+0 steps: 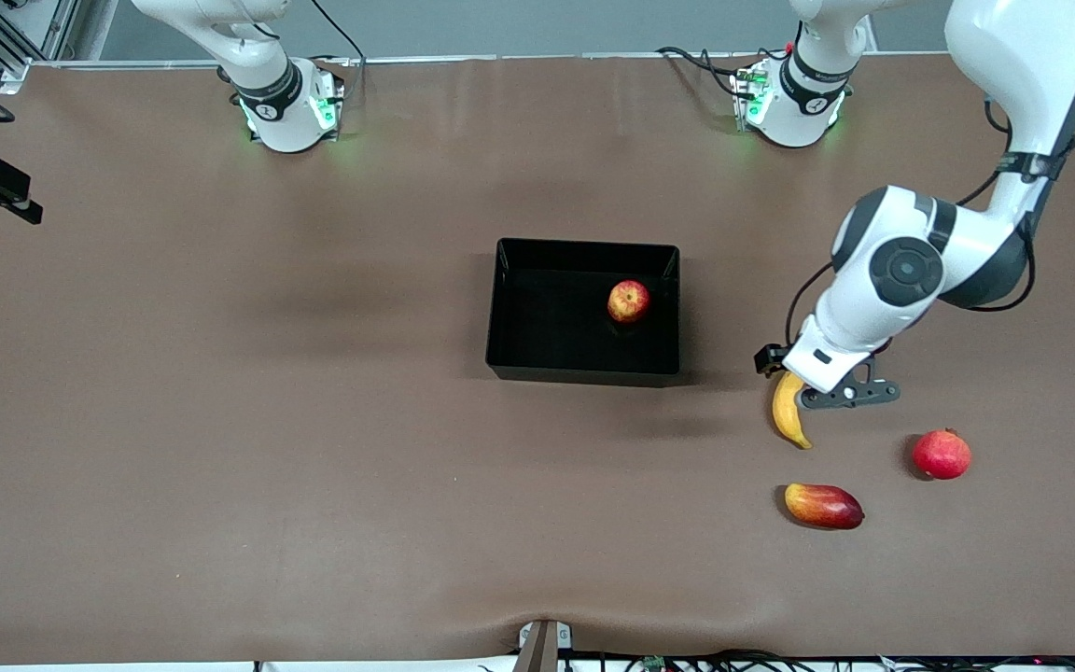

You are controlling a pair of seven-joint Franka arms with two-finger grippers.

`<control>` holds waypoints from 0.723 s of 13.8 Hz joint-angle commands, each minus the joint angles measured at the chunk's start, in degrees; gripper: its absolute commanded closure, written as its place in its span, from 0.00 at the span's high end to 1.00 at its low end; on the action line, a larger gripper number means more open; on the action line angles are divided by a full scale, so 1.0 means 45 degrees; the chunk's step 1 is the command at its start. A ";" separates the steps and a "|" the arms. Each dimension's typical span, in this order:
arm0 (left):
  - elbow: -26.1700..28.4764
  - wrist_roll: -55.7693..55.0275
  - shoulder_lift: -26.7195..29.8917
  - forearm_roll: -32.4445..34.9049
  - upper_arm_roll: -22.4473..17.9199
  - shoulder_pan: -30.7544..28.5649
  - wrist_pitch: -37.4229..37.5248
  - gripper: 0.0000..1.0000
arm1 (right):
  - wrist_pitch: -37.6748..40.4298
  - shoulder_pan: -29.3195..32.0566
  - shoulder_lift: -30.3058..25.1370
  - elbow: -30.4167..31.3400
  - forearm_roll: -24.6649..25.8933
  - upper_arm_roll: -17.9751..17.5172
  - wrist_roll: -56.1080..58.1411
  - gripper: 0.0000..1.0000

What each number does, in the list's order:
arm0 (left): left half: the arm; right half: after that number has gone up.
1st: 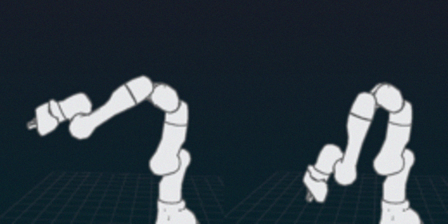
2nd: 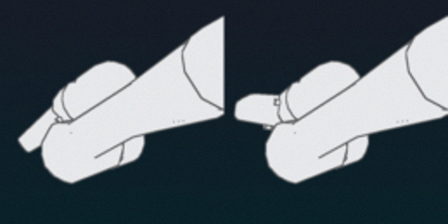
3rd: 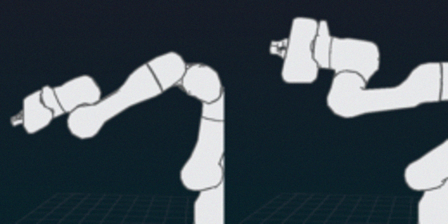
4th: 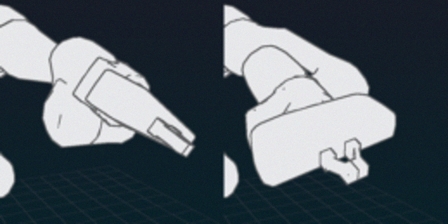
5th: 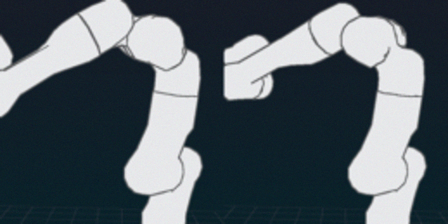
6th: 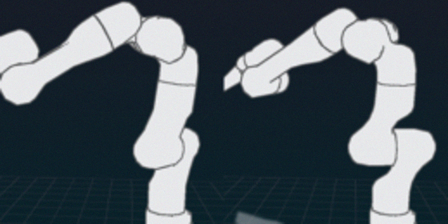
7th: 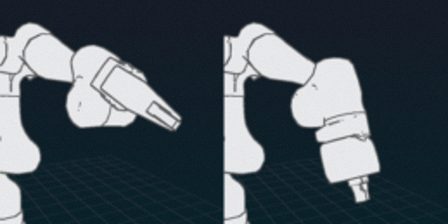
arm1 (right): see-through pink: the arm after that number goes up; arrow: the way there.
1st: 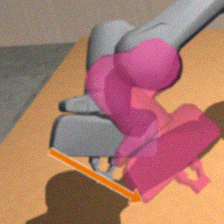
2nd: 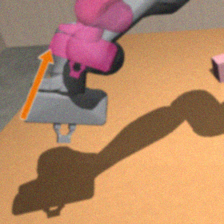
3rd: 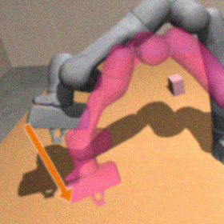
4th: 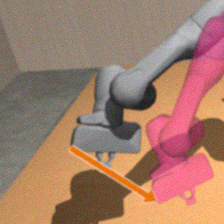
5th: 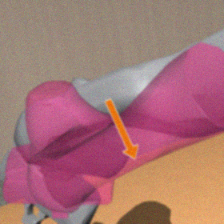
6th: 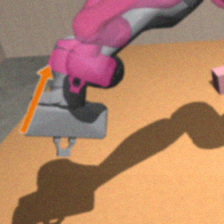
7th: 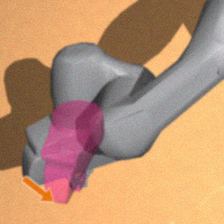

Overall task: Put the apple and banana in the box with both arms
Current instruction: 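Move the left gripper to the yellow banana and grasp it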

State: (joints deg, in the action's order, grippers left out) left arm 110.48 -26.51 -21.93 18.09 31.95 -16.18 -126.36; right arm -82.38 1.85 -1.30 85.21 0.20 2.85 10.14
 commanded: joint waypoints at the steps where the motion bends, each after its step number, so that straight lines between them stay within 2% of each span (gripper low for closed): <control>1: 0.0040 0.2129 -0.0865 0.0140 0.0166 -0.0814 -0.0551 0.93 | 0.0279 -0.0001 0.0251 -0.0460 0.0013 -0.0047 0.0169 1.00; 3: 0.0020 0.5426 -0.1861 0.0199 0.0186 -0.1869 -0.1506 0.94 | 0.0279 0.0018 0.0270 -0.0440 0.0149 -0.0048 0.0267 1.00; 4: 0.0020 0.6196 -0.2271 0.0199 0.0186 -0.2183 -0.1917 0.94 | 0.0279 0.0018 0.0270 -0.0421 0.0208 -0.0048 0.0267 1.00; 10: 0.0001 0.6436 -0.2549 0.0160 0.0205 -0.2128 -0.2019 0.94 | 0.0279 -0.0001 0.0270 -0.0401 0.0228 -0.0048 0.0267 1.00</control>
State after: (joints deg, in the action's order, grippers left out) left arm 110.71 2.23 -34.34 18.31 32.48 -26.11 -136.05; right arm -82.11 1.82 -0.83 84.88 0.35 2.78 10.63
